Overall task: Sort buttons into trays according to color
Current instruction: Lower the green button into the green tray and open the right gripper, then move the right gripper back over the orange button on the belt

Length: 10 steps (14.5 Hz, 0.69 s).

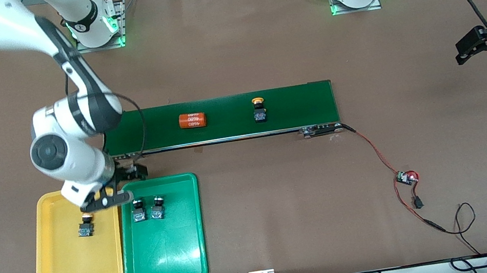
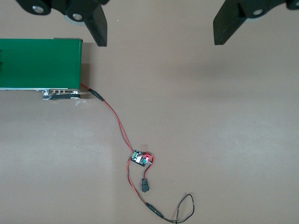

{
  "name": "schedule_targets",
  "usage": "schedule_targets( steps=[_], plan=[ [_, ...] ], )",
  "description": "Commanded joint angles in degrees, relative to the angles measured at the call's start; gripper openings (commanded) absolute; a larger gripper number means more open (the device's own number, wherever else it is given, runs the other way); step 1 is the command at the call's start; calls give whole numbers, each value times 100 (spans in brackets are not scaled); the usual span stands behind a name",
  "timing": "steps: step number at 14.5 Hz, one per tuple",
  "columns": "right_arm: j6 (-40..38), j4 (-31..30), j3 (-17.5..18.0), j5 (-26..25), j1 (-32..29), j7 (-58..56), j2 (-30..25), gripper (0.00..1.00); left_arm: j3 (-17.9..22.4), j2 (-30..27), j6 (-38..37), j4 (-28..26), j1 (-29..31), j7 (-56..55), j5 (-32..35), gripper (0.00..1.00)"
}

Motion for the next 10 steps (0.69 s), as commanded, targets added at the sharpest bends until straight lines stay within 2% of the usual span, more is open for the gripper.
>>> schedule_targets(
  steps=[1, 3, 5, 10],
  plan=[
    [863, -2173, 93, 29, 154, 812, -1431, 100, -37, -240, -147, -188, 31, 75, 81, 100],
    [1173, -2634, 112, 29, 488, 1446, -1627, 100, -28, -275, -508, -109, 49, 23, 2, 100],
    [1208, -2644, 120, 29, 830, 2035, -1540, 100, 42, -267, -605, -65, 101, 23, -235, 100],
    [1314, -2609, 120, 29, 1578, 3029, -1442, 100, -36, -222, -588, -38, 312, 84, -175, 100]
  ],
)
